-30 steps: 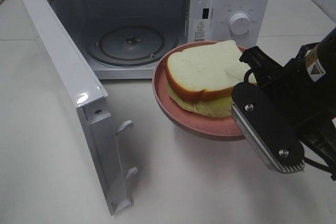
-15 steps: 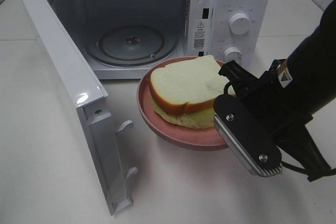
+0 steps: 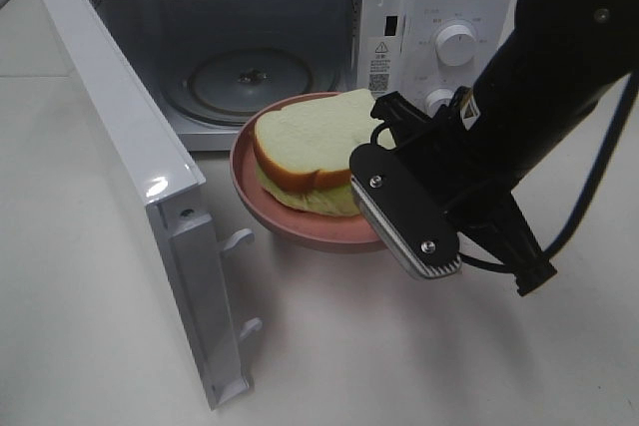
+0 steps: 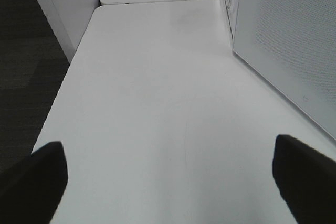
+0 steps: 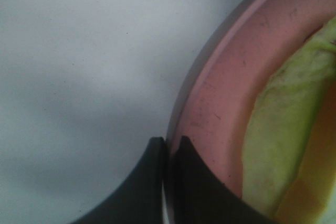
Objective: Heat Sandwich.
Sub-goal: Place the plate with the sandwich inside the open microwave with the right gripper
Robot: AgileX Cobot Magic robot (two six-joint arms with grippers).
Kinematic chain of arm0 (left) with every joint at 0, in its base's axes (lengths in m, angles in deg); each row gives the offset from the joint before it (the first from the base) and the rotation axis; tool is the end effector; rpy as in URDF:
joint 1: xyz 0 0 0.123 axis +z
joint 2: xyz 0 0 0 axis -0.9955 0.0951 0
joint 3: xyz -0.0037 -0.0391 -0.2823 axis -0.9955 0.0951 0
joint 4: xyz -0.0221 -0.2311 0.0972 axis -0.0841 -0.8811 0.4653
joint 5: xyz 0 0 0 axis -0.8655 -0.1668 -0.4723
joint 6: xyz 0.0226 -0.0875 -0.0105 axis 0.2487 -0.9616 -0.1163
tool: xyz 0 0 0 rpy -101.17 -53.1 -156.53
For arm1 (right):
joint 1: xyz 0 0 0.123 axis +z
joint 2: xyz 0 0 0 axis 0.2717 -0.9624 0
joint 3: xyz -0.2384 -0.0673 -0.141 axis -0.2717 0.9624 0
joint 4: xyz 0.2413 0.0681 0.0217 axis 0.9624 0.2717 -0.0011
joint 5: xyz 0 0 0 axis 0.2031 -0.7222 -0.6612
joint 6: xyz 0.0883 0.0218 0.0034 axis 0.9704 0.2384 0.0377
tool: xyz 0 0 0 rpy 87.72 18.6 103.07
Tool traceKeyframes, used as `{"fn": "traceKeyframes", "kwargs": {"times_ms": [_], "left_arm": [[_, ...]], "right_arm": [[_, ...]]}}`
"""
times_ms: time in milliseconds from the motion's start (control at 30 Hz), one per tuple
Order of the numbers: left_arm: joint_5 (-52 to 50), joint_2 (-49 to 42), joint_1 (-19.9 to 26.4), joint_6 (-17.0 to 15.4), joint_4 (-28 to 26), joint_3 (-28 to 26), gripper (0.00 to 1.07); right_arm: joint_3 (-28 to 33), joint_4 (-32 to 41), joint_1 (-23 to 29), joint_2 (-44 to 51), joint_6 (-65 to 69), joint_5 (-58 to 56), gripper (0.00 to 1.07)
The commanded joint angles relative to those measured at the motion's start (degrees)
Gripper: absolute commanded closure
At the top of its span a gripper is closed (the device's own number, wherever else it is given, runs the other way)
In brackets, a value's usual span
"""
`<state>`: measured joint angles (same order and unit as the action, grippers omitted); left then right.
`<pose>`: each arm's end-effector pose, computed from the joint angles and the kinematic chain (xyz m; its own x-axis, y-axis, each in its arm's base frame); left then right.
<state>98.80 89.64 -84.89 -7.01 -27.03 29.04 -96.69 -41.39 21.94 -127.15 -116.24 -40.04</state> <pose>-0.0041 0.0071 0.2782 -0.4363 0.0660 -0.8974 -0.0370 0.9952 0.0911 0.2365 0.1829 0.2130 0.5629 -0.8262 -0.0248 -0.7696 -0.5129 -0.3803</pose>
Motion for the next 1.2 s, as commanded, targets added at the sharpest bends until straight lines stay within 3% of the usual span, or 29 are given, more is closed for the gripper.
{"fn": "traceKeyframes", "kwargs": {"times_ms": [33,1200], "left_arm": [[-0.97,-1.60,0.40,-0.23,-0.11,0.11,0.02],[-0.97,-1.60,0.40,-0.23,-0.11,0.11,0.02]], "right_arm": [[-2.41,0.74,-0.29,-1.78,-1.26,1.60,1.07],[-25.67,0.69,-0.29,-20.23,-0.69,-4.64,1.07]]}}
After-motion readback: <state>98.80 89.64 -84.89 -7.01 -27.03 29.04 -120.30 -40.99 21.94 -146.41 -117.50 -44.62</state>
